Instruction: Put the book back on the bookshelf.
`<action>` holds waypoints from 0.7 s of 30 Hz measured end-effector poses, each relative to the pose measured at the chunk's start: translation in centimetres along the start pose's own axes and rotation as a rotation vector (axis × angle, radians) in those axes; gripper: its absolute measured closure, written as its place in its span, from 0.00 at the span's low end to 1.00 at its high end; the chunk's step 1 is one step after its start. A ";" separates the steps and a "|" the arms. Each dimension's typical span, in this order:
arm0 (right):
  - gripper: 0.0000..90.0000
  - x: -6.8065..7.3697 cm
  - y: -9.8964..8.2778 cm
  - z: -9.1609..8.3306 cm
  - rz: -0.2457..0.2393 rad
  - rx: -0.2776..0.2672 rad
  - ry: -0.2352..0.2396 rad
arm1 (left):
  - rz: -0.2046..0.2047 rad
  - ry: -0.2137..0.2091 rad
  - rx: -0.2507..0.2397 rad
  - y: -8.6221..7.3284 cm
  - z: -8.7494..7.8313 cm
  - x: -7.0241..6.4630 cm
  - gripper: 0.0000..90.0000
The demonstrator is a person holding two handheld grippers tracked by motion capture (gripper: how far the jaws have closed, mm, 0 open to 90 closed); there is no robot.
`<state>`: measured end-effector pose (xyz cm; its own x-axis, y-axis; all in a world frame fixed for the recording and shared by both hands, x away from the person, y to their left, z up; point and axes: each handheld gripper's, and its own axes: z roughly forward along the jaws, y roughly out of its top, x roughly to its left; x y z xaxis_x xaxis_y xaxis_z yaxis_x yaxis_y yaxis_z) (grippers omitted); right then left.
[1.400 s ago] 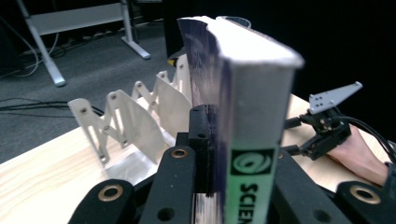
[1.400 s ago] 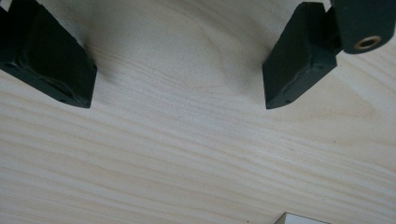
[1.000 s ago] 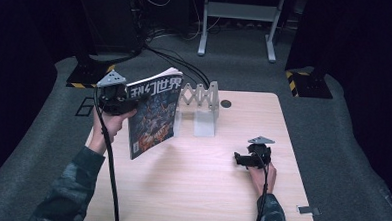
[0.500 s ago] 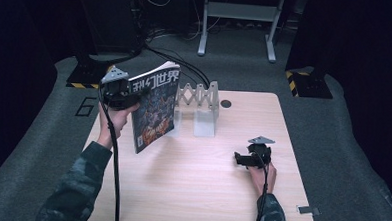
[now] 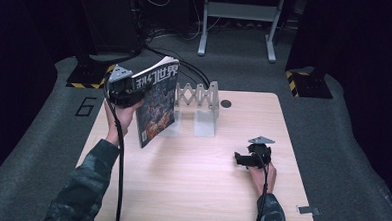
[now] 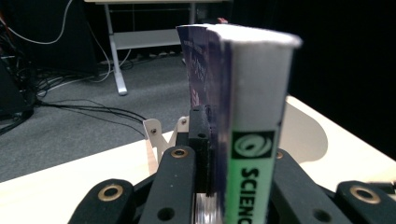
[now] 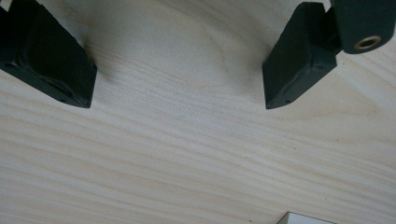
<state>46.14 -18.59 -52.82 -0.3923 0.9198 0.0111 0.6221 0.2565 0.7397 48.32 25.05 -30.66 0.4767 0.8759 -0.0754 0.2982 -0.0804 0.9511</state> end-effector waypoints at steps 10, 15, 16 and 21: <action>0.10 0.0 0.0 0.0 -0.004 -0.001 -0.001 | -0.003 0.053 -0.033 -0.4 1.1 -0.3 0.92; 0.10 0.0 0.0 0.0 -0.004 -0.001 -0.002 | -0.017 0.061 -0.039 -1.0 1.9 -0.2 0.92; 0.10 0.0 0.0 0.0 -0.003 0.000 -0.002 | -0.015 0.068 -0.041 -1.2 2.0 -0.2 0.92; 0.10 0.0 0.0 0.0 0.005 0.002 -0.003 | -0.013 0.092 -0.059 -1.9 2.8 -0.3 0.92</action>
<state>46.12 -18.58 -52.81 -0.3873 0.9219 0.0123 0.6252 0.2528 0.7384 49.91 23.63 -33.31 0.3940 0.9169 -0.0629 0.2539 -0.0429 0.9663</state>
